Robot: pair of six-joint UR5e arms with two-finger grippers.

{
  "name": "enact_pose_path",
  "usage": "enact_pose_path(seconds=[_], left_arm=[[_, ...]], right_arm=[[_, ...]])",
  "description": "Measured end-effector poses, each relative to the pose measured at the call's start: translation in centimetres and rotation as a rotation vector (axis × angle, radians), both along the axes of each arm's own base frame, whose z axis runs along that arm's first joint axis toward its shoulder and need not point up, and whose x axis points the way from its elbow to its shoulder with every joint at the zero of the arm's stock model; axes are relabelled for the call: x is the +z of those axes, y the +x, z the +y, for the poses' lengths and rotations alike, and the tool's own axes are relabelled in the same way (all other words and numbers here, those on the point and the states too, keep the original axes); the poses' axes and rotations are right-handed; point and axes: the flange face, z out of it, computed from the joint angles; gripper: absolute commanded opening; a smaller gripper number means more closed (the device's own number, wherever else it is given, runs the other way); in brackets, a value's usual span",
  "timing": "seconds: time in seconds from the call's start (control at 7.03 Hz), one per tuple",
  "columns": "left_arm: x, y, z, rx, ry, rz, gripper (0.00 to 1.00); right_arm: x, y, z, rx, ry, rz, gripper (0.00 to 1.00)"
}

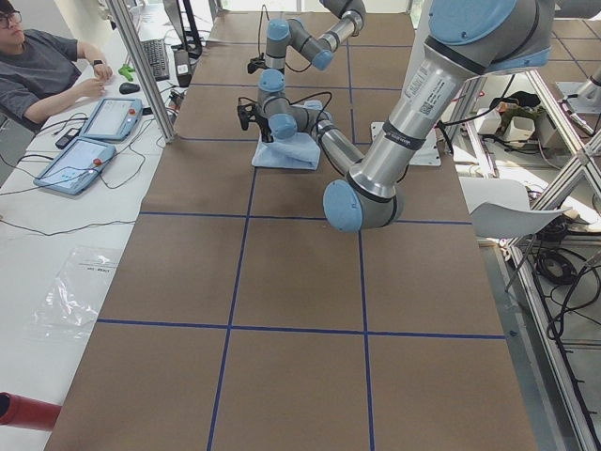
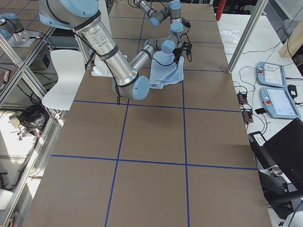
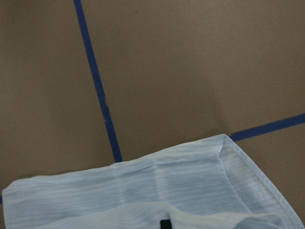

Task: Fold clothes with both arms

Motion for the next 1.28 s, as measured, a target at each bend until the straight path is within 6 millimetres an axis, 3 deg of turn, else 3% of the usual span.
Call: enact_pose_path(seconds=[0.14, 0.28, 0.71, 1.28], left_arm=[[0.1, 0.3, -0.3, 0.0, 0.002, 0.0, 0.06], [0.1, 0.5, -0.6, -0.001, 0.002, 0.001, 0.99], [0.3, 0.7, -1.1, -0.005, 0.012, 0.009, 1.0], [0.9, -0.9, -2.5, -0.027, 0.014, -0.002, 1.0]], right_arm=[[0.5, -0.3, -1.1, 0.004, -0.002, 0.007, 0.07], [0.8, -0.3, -1.6, 0.006, -0.003, 0.009, 0.99], [1.1, -0.3, -2.1, 0.008, 0.006, 0.004, 1.0], [1.2, 1.1, -3.3, 0.001, 0.029, 0.002, 1.0]])
